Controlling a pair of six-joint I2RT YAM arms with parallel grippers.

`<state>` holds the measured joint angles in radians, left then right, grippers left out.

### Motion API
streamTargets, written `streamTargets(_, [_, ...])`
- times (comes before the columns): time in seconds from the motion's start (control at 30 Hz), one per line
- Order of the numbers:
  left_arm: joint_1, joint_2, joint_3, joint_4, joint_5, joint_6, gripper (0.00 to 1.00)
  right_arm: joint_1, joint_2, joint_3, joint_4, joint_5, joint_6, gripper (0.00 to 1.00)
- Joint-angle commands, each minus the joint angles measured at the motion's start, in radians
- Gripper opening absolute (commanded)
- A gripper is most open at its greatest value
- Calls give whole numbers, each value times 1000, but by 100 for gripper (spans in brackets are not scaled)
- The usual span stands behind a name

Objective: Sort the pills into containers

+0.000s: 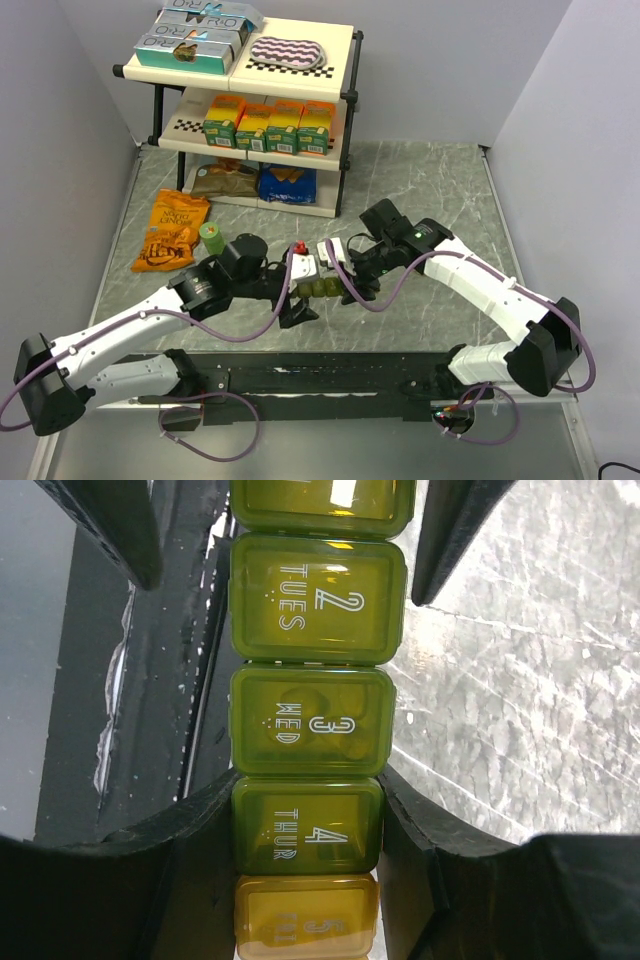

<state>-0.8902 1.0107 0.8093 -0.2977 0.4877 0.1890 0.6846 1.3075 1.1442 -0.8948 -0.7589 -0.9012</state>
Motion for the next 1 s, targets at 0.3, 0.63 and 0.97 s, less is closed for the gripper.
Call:
streamTargets(0.3, [-18, 46, 70, 28, -41, -14, 58, 10, -34, -8, 36, -3, 5, 11])
streamTargets(0.63, [-18, 57, 74, 34, -14, -52, 1, 15, -47, -18, 39, -17, 7, 11])
streamTargets(0.97, [71, 2, 8, 48, 161, -239, 1, -62, -82, 97, -59, -111, -8, 99])
